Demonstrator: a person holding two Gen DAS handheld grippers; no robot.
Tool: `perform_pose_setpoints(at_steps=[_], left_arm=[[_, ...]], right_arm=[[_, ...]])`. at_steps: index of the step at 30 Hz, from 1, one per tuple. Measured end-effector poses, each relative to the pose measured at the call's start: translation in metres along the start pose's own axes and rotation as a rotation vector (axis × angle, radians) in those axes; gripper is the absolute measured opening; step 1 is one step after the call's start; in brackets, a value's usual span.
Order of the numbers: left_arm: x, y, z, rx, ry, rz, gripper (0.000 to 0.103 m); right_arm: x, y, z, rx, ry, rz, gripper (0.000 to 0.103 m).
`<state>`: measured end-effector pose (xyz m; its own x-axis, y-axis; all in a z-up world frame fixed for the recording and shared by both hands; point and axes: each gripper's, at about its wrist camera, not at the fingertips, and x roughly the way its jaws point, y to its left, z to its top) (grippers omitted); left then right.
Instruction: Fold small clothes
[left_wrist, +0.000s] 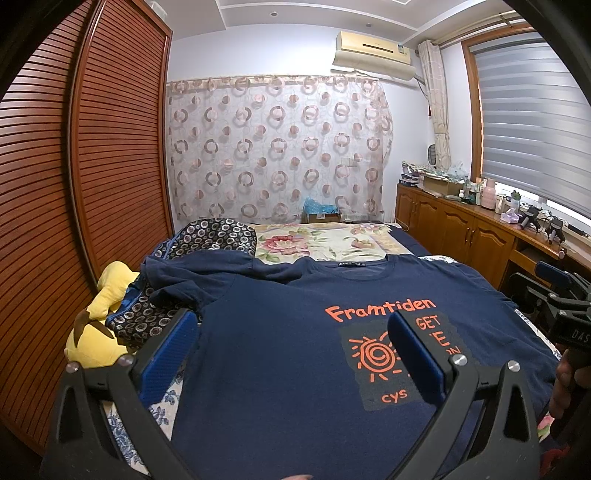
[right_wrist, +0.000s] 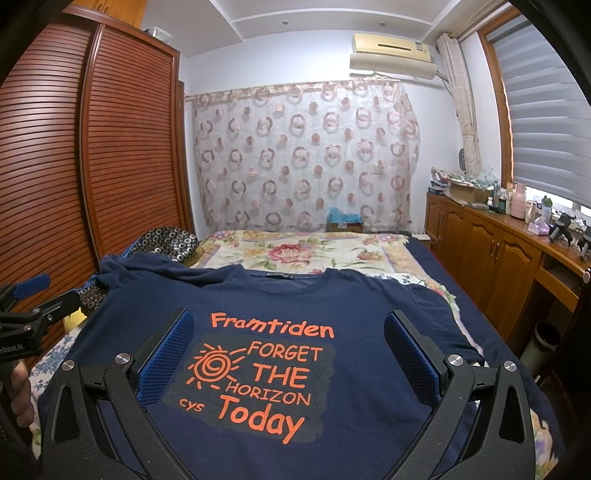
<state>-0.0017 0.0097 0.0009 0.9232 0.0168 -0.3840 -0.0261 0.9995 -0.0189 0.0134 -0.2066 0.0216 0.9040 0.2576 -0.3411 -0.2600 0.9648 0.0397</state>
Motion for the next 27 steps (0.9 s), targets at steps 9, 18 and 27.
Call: perform_pose_setpoints(at_steps=[9, 18, 27], left_arm=[[0.0002, 0.0007, -0.0002, 0.000, -0.001, 0.000, 0.103], [0.0001, 0.0003, -0.0002, 0.000, -0.001, -0.001, 0.103], [-0.0010, -0.0006, 0.0000, 0.000, -0.004, -0.001, 0.103]], right_arm=[[0.0006, 0.0005, -0.0003, -0.001, 0.000, -0.001, 0.103], [0.0004, 0.0008, -0.0001, -0.001, 0.001, 0.001, 0.103], [-0.0006, 0.0009, 0.0013, 0.000, -0.001, 0.001, 0.103]])
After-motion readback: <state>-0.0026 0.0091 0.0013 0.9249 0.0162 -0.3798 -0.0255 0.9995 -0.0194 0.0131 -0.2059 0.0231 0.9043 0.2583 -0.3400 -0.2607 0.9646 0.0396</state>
